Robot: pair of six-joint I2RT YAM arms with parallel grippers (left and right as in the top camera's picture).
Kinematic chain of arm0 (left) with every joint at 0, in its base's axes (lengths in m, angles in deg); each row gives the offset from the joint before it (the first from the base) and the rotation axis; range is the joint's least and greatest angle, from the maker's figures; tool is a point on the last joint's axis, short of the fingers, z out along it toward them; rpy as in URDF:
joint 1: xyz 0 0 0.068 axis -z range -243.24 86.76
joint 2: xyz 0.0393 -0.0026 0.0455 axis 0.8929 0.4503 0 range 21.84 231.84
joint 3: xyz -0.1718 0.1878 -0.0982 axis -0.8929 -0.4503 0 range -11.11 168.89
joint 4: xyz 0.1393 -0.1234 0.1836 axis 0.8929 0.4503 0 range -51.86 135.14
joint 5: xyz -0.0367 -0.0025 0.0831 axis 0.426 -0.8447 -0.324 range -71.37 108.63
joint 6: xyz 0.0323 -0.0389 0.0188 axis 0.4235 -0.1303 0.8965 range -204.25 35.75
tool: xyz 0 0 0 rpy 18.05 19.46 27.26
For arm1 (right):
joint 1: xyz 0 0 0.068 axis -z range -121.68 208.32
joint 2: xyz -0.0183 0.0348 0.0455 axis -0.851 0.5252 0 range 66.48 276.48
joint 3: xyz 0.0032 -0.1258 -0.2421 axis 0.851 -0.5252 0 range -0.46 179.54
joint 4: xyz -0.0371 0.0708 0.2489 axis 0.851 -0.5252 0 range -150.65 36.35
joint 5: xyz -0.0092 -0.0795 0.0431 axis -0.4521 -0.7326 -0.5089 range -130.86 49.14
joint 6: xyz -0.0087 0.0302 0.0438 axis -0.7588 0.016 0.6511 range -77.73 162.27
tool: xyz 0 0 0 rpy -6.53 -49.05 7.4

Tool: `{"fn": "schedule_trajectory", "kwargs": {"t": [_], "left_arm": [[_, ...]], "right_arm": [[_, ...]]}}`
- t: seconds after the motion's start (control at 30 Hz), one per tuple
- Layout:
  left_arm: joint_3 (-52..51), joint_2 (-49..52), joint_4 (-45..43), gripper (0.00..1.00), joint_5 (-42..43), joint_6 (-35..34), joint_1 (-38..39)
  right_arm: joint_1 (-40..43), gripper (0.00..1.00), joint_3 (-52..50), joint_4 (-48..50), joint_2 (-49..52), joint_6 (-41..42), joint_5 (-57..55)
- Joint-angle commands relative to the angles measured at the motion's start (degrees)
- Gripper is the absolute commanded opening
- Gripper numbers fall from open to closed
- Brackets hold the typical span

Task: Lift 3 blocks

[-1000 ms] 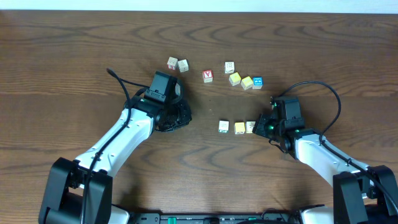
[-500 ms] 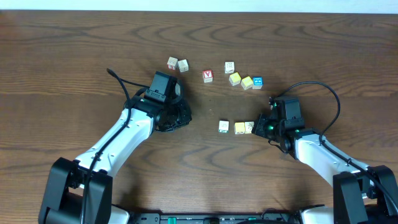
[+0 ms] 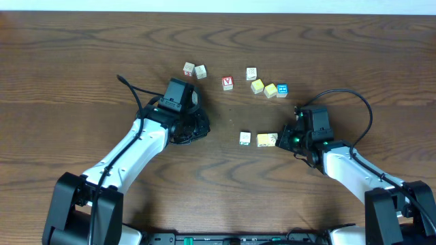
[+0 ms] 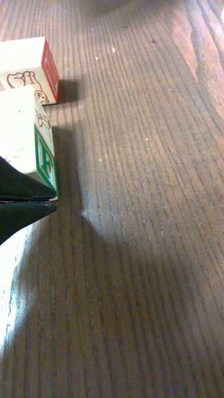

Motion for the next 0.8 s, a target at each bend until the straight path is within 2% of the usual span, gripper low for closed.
{"fn": "schedule_trajectory", "kwargs": {"t": [0.0, 0.37, 0.77], "left_arm": [[-0.5, -0.31, 0.13, 0.07, -0.52, 0.98, -0.13], [-0.5, 0.79, 0.11, 0.07, -0.28, -0.37, -0.13], [-0.5, 11.72, -9.6, 0.07, 11.87, -0.31, 1.4]], "right_arm": [[-0.46, 0.01, -0.26, -0.15, 0.37, 0.13, 0.9], [-0.46, 0.01, -0.26, -0.17, 0.37, 0.37, 0.87], [-0.46, 0.01, -0.26, -0.17, 0.37, 0.33, 0.85]]}}
